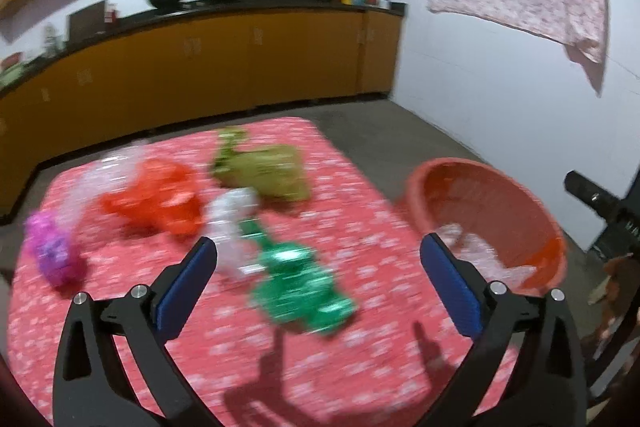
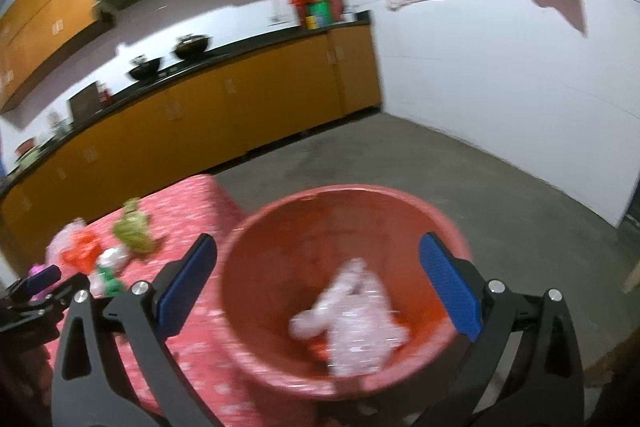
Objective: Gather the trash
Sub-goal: 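Move both open tools back over the bags on the table, then grasp the pink-purple bag with the left tool while the right tool grasps the green bag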
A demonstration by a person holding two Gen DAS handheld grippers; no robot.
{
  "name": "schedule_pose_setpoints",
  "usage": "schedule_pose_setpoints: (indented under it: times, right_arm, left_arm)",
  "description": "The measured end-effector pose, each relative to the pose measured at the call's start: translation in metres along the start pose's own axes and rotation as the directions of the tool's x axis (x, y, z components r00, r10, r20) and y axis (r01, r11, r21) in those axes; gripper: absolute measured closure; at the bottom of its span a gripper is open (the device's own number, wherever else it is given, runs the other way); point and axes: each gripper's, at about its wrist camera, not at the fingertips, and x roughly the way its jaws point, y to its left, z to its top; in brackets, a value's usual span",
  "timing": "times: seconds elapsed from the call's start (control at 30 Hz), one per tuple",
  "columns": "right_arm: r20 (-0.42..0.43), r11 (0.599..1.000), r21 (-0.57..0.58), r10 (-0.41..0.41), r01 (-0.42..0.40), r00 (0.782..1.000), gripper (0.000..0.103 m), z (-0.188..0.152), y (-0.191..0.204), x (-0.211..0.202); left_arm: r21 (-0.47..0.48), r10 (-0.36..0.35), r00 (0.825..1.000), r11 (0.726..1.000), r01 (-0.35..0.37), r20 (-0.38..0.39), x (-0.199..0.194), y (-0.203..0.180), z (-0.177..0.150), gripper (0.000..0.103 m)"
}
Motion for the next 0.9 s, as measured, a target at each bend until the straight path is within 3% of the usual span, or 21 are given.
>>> schedule_pose_setpoints:
  times: [0.17,0.4,0.6,0.9]
  right_arm:
    - [-0.042,0.989,-0.086,0.114,-0.117,0.993,0.004,-0.002,0.063,0.007]
    - [-0.173,0.953,-0.168,0.222,-0.251,0.96,0.004,-0.022,0.147,0.032]
    - [-0.308,0.919,-0.258,0.216,-0.3,0.927,0.004,-0.049,0.205,0.07]
    - [-0.389,0.907,-0.301,0.167,-0.296,0.906,0.005,-0.065,0.223,0.101]
  left_arm:
    - [-0.041,0.147,0.989,0.988,-0.147,0.003,-0.02,0.067,-0.015,0.002]
    - [-0.187,0.301,0.952,0.933,-0.307,-0.063,-0.031,0.167,-0.031,0.002]
    - [-0.286,0.339,0.936,0.891,-0.353,-0.097,-0.024,0.218,-0.037,0.002]
    - [-0.338,0.325,0.931,0.868,-0.363,-0.165,0.014,0.242,-0.032,0.002]
